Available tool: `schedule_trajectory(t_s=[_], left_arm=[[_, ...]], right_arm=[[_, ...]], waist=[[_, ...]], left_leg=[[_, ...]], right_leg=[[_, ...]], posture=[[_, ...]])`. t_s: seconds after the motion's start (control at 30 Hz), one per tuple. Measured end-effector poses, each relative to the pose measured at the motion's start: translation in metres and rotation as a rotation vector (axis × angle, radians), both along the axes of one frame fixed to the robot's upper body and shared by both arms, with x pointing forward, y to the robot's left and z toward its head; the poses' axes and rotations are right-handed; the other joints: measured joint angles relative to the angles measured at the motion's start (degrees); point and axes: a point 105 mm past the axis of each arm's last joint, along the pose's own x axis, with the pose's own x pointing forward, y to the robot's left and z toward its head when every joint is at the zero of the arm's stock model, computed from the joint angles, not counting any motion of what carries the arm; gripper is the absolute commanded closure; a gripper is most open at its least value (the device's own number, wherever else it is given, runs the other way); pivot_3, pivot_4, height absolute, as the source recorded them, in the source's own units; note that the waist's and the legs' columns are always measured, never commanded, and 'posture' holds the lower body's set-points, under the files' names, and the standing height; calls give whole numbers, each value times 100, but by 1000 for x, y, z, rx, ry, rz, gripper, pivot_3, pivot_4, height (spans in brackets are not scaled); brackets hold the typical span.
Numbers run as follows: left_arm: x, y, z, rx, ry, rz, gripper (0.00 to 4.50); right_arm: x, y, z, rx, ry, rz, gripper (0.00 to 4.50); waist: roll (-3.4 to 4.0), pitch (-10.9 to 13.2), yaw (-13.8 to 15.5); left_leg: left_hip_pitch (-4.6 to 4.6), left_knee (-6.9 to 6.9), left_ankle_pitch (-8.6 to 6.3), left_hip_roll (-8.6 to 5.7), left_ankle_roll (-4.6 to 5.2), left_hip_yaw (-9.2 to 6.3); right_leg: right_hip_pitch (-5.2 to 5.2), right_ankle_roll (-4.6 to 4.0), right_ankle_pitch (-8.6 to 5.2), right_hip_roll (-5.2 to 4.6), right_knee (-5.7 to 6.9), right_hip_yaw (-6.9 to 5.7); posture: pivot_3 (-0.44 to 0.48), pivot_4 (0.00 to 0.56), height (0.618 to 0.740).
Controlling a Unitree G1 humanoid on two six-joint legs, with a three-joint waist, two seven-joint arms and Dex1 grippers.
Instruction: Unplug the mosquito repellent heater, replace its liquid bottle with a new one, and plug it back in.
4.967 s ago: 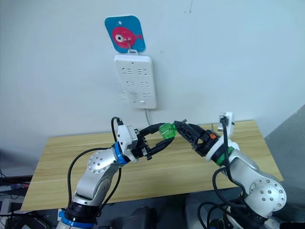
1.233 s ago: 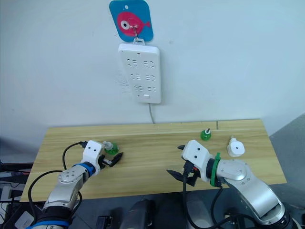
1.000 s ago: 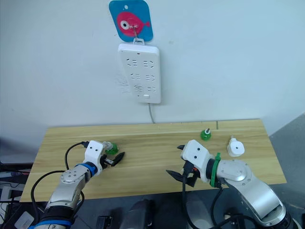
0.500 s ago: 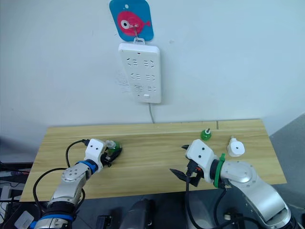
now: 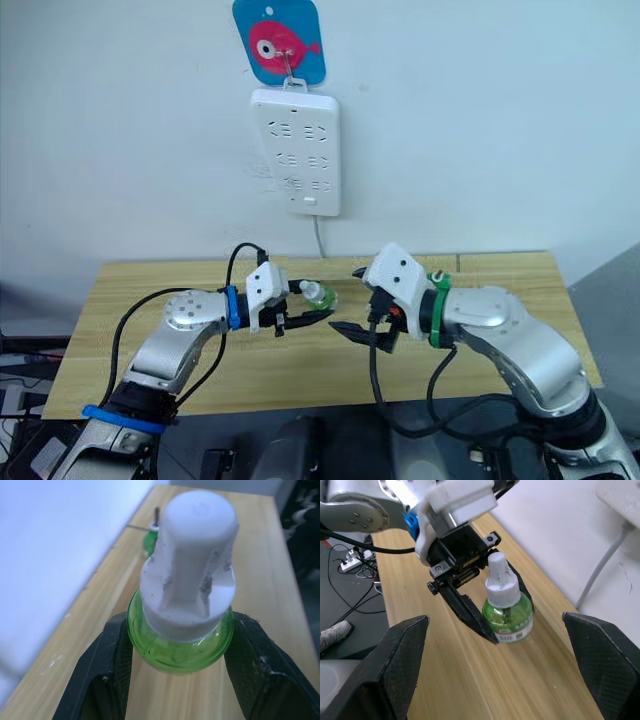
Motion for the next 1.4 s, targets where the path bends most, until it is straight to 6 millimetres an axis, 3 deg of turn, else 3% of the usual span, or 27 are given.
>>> schedule_trajectory(t_s=[0.17,0.53,0.63,0.9,1.2,1.3,1.4], left_arm=[[1,-6,8,13,-6,-45,2270],[-1,-8,9,23,0,-88,2270],[-1,-8,9,23,-1,-88,2270],[0,-7,9,25,8,-81,2270],[1,-7,15,-22,23,-75,2270],[-1,-6,20,-51,12,-88,1232],[0,1,25,-69,-24,-75,499]], right_arm=[[7,15,-5,3,10,-11,0],[22,26,-19,-21,-38,-71,0],[26,26,-19,-22,-52,-84,625],[23,32,-19,-17,-74,-58,3444],[24,32,-14,-1,-106,-52,3436],[24,29,-10,27,-105,-62,3436],[28,19,-8,58,-85,-106,3436]], waist=[[-1,-24,-40],[1,-38,-43],[1,-38,-41],[-1,-41,-42],[1,-83,-42],[-1,-123,-43],[1,-167,-43]], left_leg=[[-54,10,11,0,-16,7],[-64,42,12,-1,-17,4],[-83,89,11,-5,-17,5],[-71,103,21,1,-15,-1],[-72,103,38,2,-39,-1],[-72,103,37,2,-39,-1],[-70,103,37,1,-39,2]], right_leg=[[-61,-7,5,-4,18,-4],[-63,-11,8,-4,33,-7],[-81,-11,8,-6,71,-4],[-80,-38,25,4,111,-12],[-80,-39,30,5,112,-12],[-80,-39,30,4,111,-12],[-79,-39,30,4,112,-9]], posture=[[-179,203,730],[-171,195,730],[-167,192,730],[-163,188,730],[-166,176,730],[-169,170,730],[-170,163,730]])
